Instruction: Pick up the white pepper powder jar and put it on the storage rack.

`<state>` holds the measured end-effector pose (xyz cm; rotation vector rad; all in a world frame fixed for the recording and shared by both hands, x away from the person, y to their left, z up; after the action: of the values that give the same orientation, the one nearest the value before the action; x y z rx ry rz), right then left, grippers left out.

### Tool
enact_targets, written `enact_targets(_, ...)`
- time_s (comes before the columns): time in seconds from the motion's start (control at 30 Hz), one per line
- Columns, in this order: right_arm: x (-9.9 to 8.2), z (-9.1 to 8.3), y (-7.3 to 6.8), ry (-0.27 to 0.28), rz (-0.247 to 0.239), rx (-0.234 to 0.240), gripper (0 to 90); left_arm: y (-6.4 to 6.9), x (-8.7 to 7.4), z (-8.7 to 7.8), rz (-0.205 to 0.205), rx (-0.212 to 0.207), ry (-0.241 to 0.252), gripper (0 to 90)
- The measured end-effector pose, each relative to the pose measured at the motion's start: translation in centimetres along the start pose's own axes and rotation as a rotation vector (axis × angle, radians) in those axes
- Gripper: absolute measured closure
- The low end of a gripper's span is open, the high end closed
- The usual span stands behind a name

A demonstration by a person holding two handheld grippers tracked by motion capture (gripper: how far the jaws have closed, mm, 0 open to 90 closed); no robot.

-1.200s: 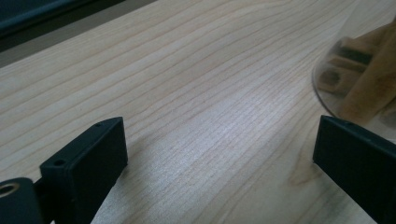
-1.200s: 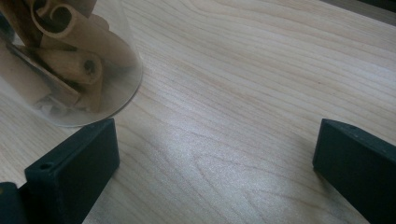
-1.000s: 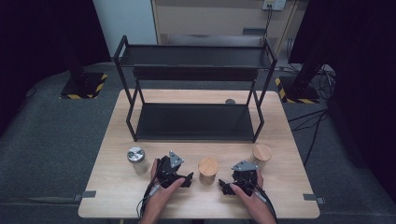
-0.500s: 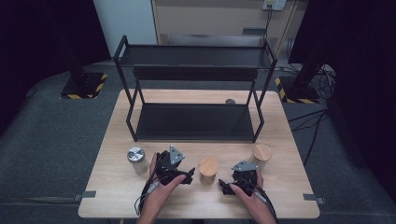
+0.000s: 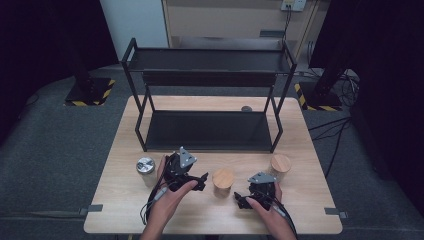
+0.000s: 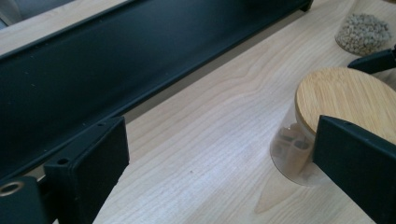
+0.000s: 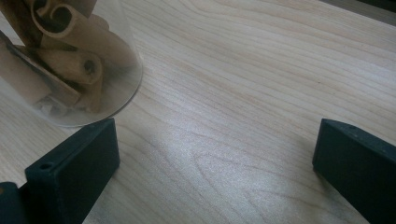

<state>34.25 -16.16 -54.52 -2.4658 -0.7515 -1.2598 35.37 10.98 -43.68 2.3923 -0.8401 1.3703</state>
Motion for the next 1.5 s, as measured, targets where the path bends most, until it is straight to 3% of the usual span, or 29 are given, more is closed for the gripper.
enact_targets(0.3, 0.0, 0.0, 0.0, 0.000, 0.000, 0.000, 0.5, -1.5, 1.8, -0.6, -0.003, -0.003, 0.022, 3.0)
enact_targets(0.73, 0.0, 0.0, 0.0, 0.000, 0.000, -0.002, 0.6, -3.6, 3.2, -1.4, -0.011, 0.013, 0.052, 3.0)
enact_targets(1.07, 0.0, 0.0, 0.0, 0.001, 0.002, -0.004, 0.7, -5.3, 3.5, -2.1, -0.013, 0.024, 0.062, 2.8)
enact_targets(1.5, 0.0, 0.0, -0.1, 0.001, 0.003, -0.005, 0.7, -8.1, 3.1, -3.0, -0.058, 0.052, 0.080, 2.9)
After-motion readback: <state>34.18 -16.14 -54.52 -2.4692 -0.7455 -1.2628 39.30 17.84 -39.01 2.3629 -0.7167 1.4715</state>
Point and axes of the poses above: each handheld gripper's, and its own axes: z roughly forward along the jaws, x roughly out of its top, y roughly to its right, the point moved 1 cm from there along z, roughly forward along the jaws, and after that the axes turned 9 degrees about y, right-handed, at the moved point
